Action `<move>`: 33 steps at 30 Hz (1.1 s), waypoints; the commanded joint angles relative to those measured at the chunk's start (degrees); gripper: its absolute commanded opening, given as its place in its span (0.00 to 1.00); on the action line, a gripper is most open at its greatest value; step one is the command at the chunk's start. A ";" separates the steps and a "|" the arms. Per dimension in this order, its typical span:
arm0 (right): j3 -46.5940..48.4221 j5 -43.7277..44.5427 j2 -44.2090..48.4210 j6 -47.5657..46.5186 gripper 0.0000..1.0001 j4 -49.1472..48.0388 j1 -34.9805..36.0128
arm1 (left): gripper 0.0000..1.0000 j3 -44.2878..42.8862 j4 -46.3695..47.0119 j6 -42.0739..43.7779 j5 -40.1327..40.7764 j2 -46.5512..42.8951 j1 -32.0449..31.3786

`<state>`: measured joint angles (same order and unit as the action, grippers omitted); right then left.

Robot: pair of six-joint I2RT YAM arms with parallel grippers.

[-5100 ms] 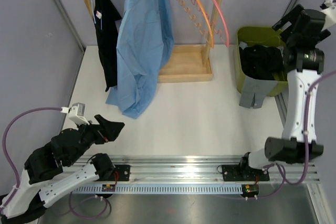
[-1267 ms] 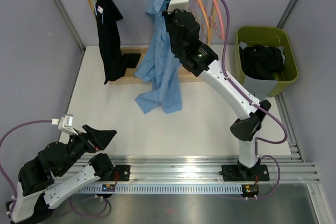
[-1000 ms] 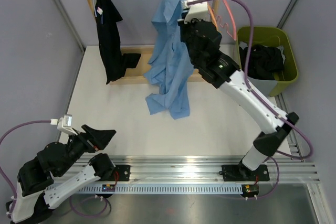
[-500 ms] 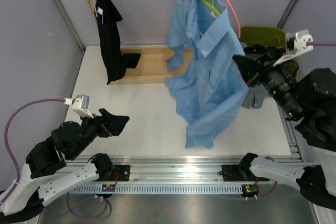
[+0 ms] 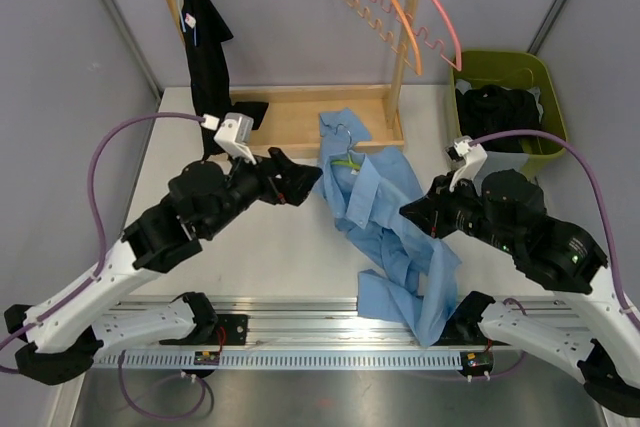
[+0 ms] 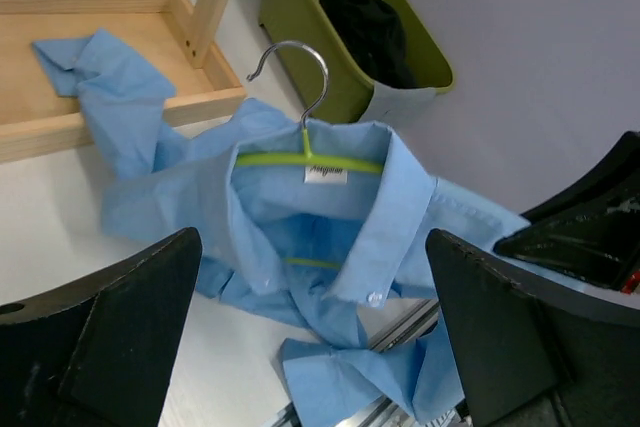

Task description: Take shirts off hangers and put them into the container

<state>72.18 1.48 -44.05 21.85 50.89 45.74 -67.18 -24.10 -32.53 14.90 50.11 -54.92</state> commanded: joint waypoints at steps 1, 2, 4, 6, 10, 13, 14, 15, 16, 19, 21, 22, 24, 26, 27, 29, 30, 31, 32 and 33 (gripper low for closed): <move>1.38 -4.37 3.36 3.20 0.00 -6.77 0.14 | 0.99 -2.87 10.64 1.51 -4.08 4.02 -0.10; 1.21 -4.72 3.45 3.20 0.00 -7.03 0.06 | 0.99 -2.87 11.26 1.25 -4.17 4.99 -0.10; 1.12 -5.08 3.71 3.47 0.00 -7.39 0.06 | 0.99 -2.44 13.02 0.46 -4.43 7.10 -0.10; 0.86 -5.52 3.80 3.64 0.00 -7.56 0.06 | 0.99 -2.00 15.21 -0.16 -4.96 8.16 -0.19; -0.37 -7.45 4.59 4.69 0.00 -8.79 0.14 | 0.99 -1.03 18.64 0.01 -5.58 10.71 -0.19; -1.08 -7.98 5.03 5.13 0.00 -9.23 0.06 | 0.99 -0.50 20.93 0.80 -5.75 12.03 -0.28; -1.25 -7.89 5.20 5.40 0.00 -9.23 0.06 | 0.99 -0.50 21.37 0.72 -5.84 12.81 -0.28; -1.52 -7.98 5.38 5.49 0.00 -9.49 0.06 | 0.99 -0.59 21.89 0.80 -6.02 13.17 -0.28; -1.61 -7.98 5.55 5.75 0.00 -9.50 0.06 | 0.99 -0.67 22.25 0.63 -6.45 13.78 -0.37; -1.78 -7.63 5.91 6.10 0.00 -9.94 0.06 | 0.99 -0.15 23.65 -0.33 -7.25 15.63 -0.37; -1.70 -7.89 5.91 6.28 0.00 -10.64 0.06 | 0.99 0.38 23.83 -1.03 -7.42 16.94 -0.46; -1.61 -7.63 5.82 6.45 0.00 -10.73 0.06 | 0.99 1.34 23.83 -1.30 -7.51 17.13 -0.46; -1.52 -7.63 5.91 6.45 0.00 -11.08 0.06 | 0.99 2.48 26.81 -2.18 -7.69 17.48 -0.54; -1.43 -7.28 5.91 6.54 0.00 -11.25 0.06 | 0.99 3.98 27.70 -2.79 -7.43 18.01 -0.72; -1.52 -7.10 6.17 6.46 0.00 -11.60 0.06 | 0.99 4.42 27.87 -3.15 -7.34 18.01 -0.72; -1.52 -7.28 6.08 6.63 0.00 -11.78 0.06 | 0.97 5.82 28.58 -3.59 -7.16 18.01 -0.72; -1.69 -7.19 6.17 6.72 0.00 -12.04 0.06 | 0.96 6.09 28.67 -3.94 -7.16 18.01 -0.81; -1.87 -7.10 6.26 6.72 0.00 -12.22 0.14 | 0.93 6.44 28.84 -4.11 -7.42 18.10 -0.81; -1.96 -7.19 6.35 6.81 0.00 -12.40 0.06 | 0.88 7.05 29.10 -4.29 -7.60 18.10 -0.81; -2.22 -7.01 6.61 6.89 0.00 -13.01 0.14 | 0.74 7.32 29.46 -4.38 -7.86 18.01 -0.89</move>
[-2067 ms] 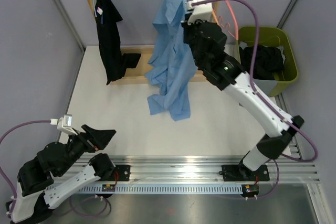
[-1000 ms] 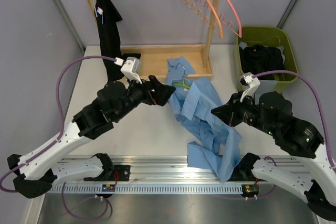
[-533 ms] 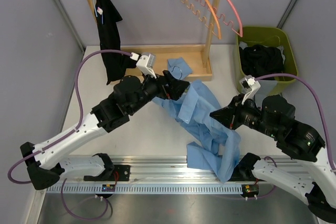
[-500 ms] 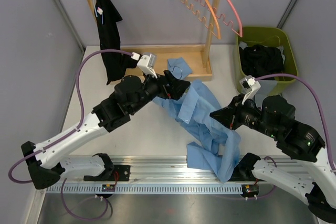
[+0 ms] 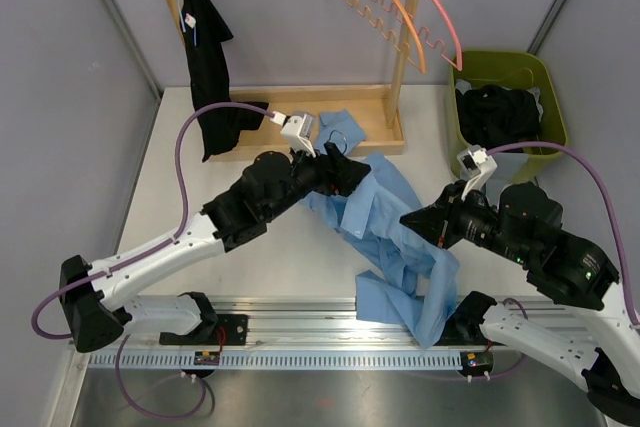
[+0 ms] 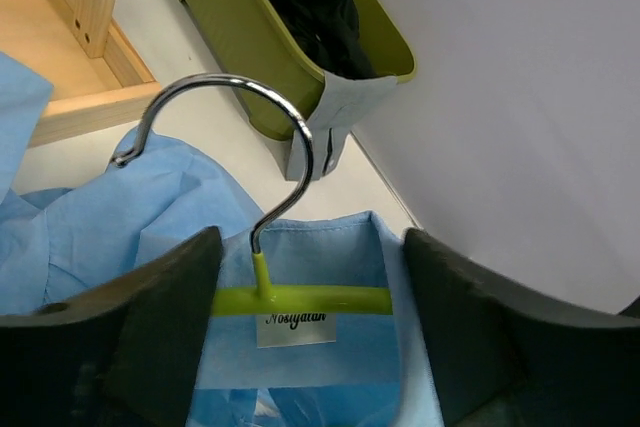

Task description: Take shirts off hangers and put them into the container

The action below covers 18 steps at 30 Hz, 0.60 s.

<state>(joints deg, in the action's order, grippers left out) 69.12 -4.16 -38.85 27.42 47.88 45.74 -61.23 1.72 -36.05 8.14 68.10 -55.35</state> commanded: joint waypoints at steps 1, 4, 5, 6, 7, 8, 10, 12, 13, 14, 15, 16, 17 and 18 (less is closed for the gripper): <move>0.66 -1.20 1.50 1.32 0.00 -10.34 0.06 | 0.66 1.55 3.73 -1.04 -1.55 0.11 -0.46; 0.66 -1.02 1.41 1.58 0.00 -10.79 0.06 | 0.32 1.99 3.91 -1.21 -2.25 0.55 -0.46; 0.58 -1.02 1.32 1.58 0.00 -10.96 0.14 | 0.21 1.99 3.74 -1.21 -2.25 0.63 -0.54; 0.49 -1.11 1.23 1.58 0.00 -11.14 0.06 | 0.14 1.99 3.65 -1.39 -2.17 0.81 -0.55; 0.49 -1.11 1.23 1.76 0.00 -11.14 0.06 | 0.02 1.99 3.47 -1.48 -1.90 0.72 -0.55; 0.40 -1.28 1.23 1.76 0.00 -11.40 0.06 | 0.00 1.99 3.38 -1.56 -1.73 0.81 -0.55; 0.22 -1.20 1.50 1.94 0.00 -11.40 0.14 | 0.00 1.65 3.29 -1.57 -1.46 0.81 -0.55; 0.40 -1.20 1.50 1.94 0.00 -11.23 0.14 | 0.00 1.12 2.51 -1.30 -1.20 0.72 -0.55; 0.49 -1.55 1.41 1.85 0.00 -10.97 0.06 | 0.00 -0.10 1.98 -1.04 -0.24 0.72 -0.55; 0.57 -1.72 1.15 1.76 0.00 -10.44 0.14 | 0.00 -0.90 0.76 -0.78 0.12 0.72 -0.55; 0.84 -1.72 0.80 1.76 0.00 -10.09 0.06 | 0.00 -1.95 -0.04 0.36 0.56 0.81 -0.46; 0.84 -2.25 0.53 1.85 0.12 -9.74 0.06 | 0.00 -4.31 -1.18 0.98 2.39 0.90 -0.54; 0.84 -2.77 0.36 1.76 0.34 -9.39 0.06 | 0.00 -6.16 -3.80 1.59 3.54 1.16 -0.55; 0.93 -3.30 0.01 1.76 0.49 -9.12 0.14 | 0.00 -7.83 -5.13 3.43 4.59 1.42 -0.46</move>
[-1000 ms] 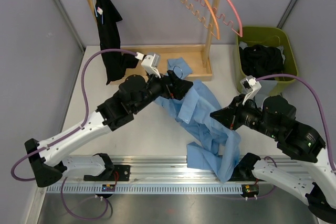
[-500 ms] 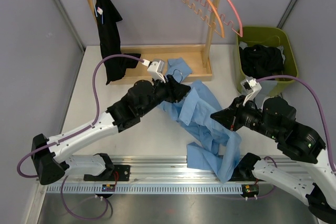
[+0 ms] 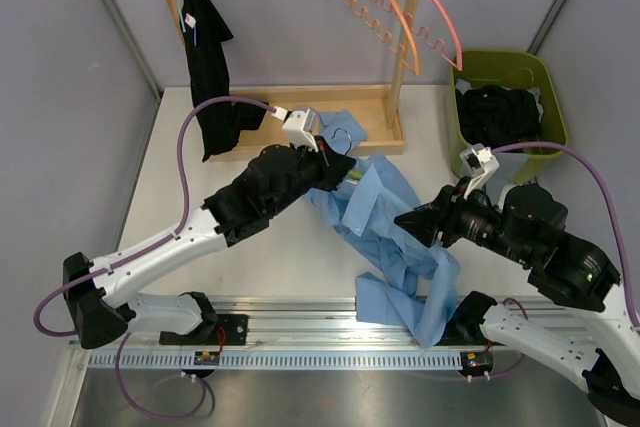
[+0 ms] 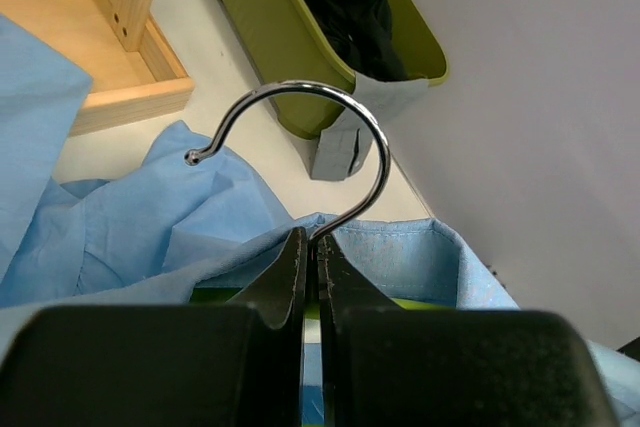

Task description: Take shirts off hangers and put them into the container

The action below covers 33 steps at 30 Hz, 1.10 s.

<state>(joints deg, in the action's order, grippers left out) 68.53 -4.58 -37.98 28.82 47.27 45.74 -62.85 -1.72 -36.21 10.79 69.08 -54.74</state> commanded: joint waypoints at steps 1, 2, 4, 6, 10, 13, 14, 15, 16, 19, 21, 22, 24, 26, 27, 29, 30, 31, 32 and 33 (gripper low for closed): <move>1.43 -3.59 -1.05 0.27 0.55 -8.33 0.06 | 0.00 -7.97 -3.19 4.38 3.87 1.14 -0.72; 1.25 -3.94 -1.13 0.19 0.58 -8.16 0.06 | 0.00 -12.34 -5.99 5.17 4.50 1.75 -0.37; 0.82 -3.86 -0.96 0.18 0.62 -7.63 0.06 | 0.00 -16.67 -8.55 7.20 5.12 2.90 1.12; 0.11 -3.86 -0.61 0.19 0.65 -7.01 0.06 | 0.00 -22.65 -11.64 8.69 5.03 4.48 2.26; -0.94 -3.33 0.88 0.27 0.66 -6.13 0.14 | 0.00 -30.12 -14.63 11.15 5.03 6.41 4.64; -1.47 -2.46 2.11 0.36 0.61 -5.34 0.06 | 0.00 -35.40 -17.26 12.56 4.95 8.09 5.96; -1.65 -2.02 2.47 0.36 0.57 -4.73 0.06 | 0.00 -36.11 -18.31 13.00 4.95 8.44 6.14; -1.73 -1.75 3.16 0.27 0.37 -4.55 0.06 | 0.00 -36.55 -18.67 13.18 4.86 8.61 6.31; -1.82 -1.31 3.52 0.27 0.25 -4.38 0.06 | 0.00 -36.38 -18.85 13.27 4.95 8.53 6.49; -1.91 0.09 4.58 0.45 0.00 -3.50 0.06 | 0.00 -32.97 -18.85 13.79 6.52 7.39 6.84; -1.39 0.27 5.02 0.45 0.00 -2.53 0.06 | 0.00 -29.63 -18.41 14.23 8.45 6.42 7.10; -1.04 0.79 5.19 0.28 0.00 -2.09 0.06 | 0.00 -25.78 -18.32 14.23 8.90 5.46 7.80; 0.72 3.33 5.80 -0.08 0.00 0.10 0.06 | 0.00 -21.72 -17.98 13.80 10.04 3.97 8.42; 3.95 6.23 6.51 -0.95 0.00 3.17 0.06 | 0.00 -14.71 -16.83 13.18 10.48 0.89 9.47; 5.54 11.03 7.56 -1.39 0.00 4.40 0.14 | 0.00 -12.32 -16.48 13.00 11.61 -0.25 9.74; 10.45 16.59 8.97 -2.01 0.00 7.83 0.06 | 0.00 -8.80 -16.48 12.83 12.24 -3.41 10.88; 11.87 22.62 10.80 -2.27 0.00 8.54 0.06 | 0.00 -5.65 -16.56 12.83 12.76 -4.56 11.23; 13.02 25.56 11.86 -2.19 0.00 8.89 0.06 | 0.00 -4.31 -16.74 12.91 12.94 -5.52 11.76; 14.07 27.93 13.00 -2.27 0.00 8.55 0.06 | 0.00 -2.91 -16.83 12.91 13.29 -7.27 11.94; 14.35 31.70 15.19 -2.71 0.00 8.28 0.14 | 0.00 -0.89 -17.09 12.92 13.64 -7.99 12.11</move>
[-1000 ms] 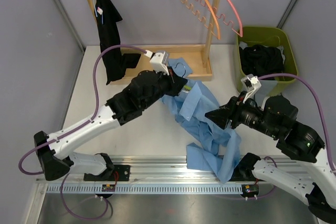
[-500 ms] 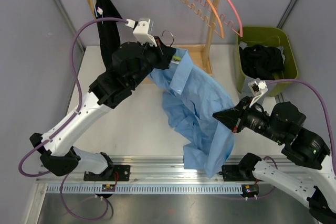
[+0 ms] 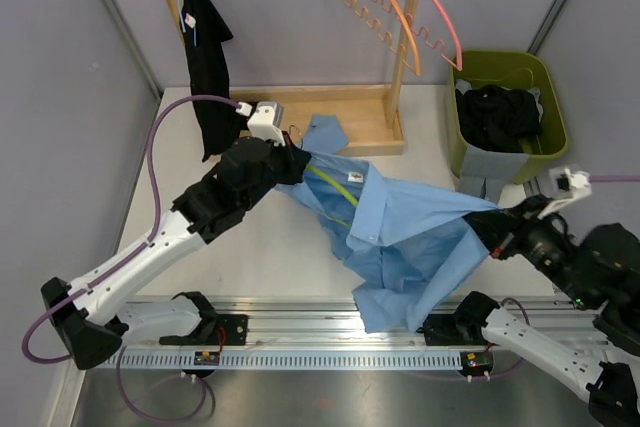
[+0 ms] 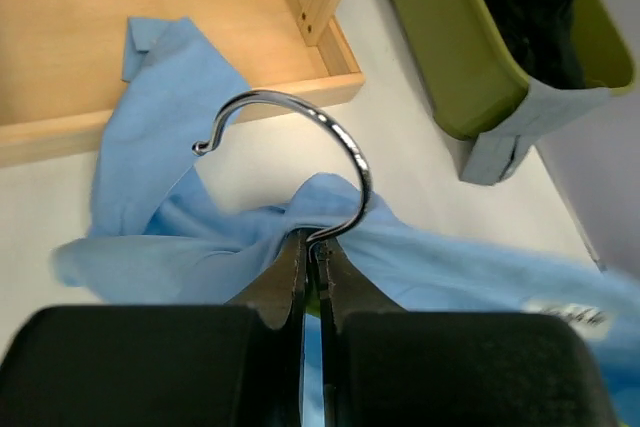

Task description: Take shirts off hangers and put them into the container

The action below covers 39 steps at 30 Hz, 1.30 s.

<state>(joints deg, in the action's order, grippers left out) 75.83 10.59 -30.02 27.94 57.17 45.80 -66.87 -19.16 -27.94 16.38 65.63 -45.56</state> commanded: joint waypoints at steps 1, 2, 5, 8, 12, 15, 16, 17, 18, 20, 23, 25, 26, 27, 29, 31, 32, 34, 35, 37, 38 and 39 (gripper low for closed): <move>6.96 18.40 8.21 -1.75 0.00 -1.88 -0.01 | 0.00 4.02 -0.09 4.65 8.23 -5.24 3.28; 6.44 20.07 9.70 -1.58 0.00 -2.23 -0.01 | 0.00 4.73 -0.35 4.48 8.40 -5.77 3.37; 3.90 25.96 11.47 1.40 0.00 -1.71 -0.01 | 0.00 6.93 -1.06 3.87 8.58 -8.23 3.64; -1.10 29.04 12.53 4.65 0.00 -2.85 -0.10 | 0.00 7.72 -1.15 2.55 7.53 -10.60 3.64; -9.81 24.15 9.90 7.38 0.00 -7.32 -0.10 | 0.00 7.02 -1.41 -0.08 2.80 -12.71 3.64; -17.19 16.15 4.81 7.83 0.00 -13.82 -0.10 | 0.00 5.27 -1.41 -3.51 -3.79 -13.15 3.55; -18.95 14.13 3.40 7.74 0.00 -18.27 -0.01 | 0.00 5.00 -0.97 -4.48 -5.64 -13.42 3.38; -22.19 12.80 0.43 7.83 0.00 -20.32 -0.01 | 0.00 4.39 -0.62 -6.23 -7.31 -13.51 3.29; -23.70 10.09 -1.08 7.39 0.00 -22.69 -0.01 | 0.00 4.21 -0.36 -7.12 -9.59 -13.77 2.85; -27.13 9.10 -5.11 7.56 0.00 -27.80 -0.01 | 0.00 3.68 0.52 -9.40 -11.01 -14.99 2.41; -29.68 6.20 -10.47 7.91 0.00 -32.37 -0.01 | 0.00 3.42 2.19 -11.51 -12.69 -17.19 1.88; -30.56 4.53 -12.77 8.18 0.00 -34.74 -0.01 | 0.00 3.41 3.24 -12.57 -13.74 -18.33 1.79; -31.44 3.83 -14.61 8.35 0.00 -35.54 -0.01 | 0.00 3.68 3.95 -13.18 -13.92 -18.86 1.70; -32.06 2.43 -15.50 8.53 0.00 -36.33 0.08 | 0.00 4.64 4.82 -13.54 -13.92 -20.17 1.70; -33.46 1.63 -17.52 8.97 0.00 -38.44 0.25 | 0.00 6.48 8.50 -14.68 -13.22 -21.85 1.79; -34.78 1.37 -18.40 9.32 0.00 -39.75 0.69 | 0.00 9.72 12.89 -16.08 -9.46 -25.19 1.70; -35.05 1.54 -19.02 9.67 0.00 -39.85 0.95 | 0.00 10.35 13.61 -16.52 -5.00 -26.33 1.70; -35.84 2.24 -19.29 10.02 0.00 -39.33 1.74 | 0.00 10.88 14.58 -16.71 -1.54 -28.00 1.70; -36.10 2.59 -19.03 10.20 0.00 -39.24 1.92 | 0.00 10.62 14.59 -16.44 -0.05 -28.10 1.70; -36.63 3.56 -18.41 10.29 0.00 -38.19 2.27 | 0.00 9.75 14.07 -15.31 2.42 -27.49 1.70; -36.72 4.00 -17.54 10.29 0.00 -37.57 2.19 | 0.00 8.35 13.45 -14.17 3.04 -27.22 1.70; -36.72 5.04 -17.01 10.29 0.00 -36.87 2.27 | 0.00 7.73 11.70 -13.63 4.61 -26.78 1.70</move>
<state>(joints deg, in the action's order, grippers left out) 39.62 13.52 -48.77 37.45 20.16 47.53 -55.40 -16.21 -40.07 14.52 38.65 -43.57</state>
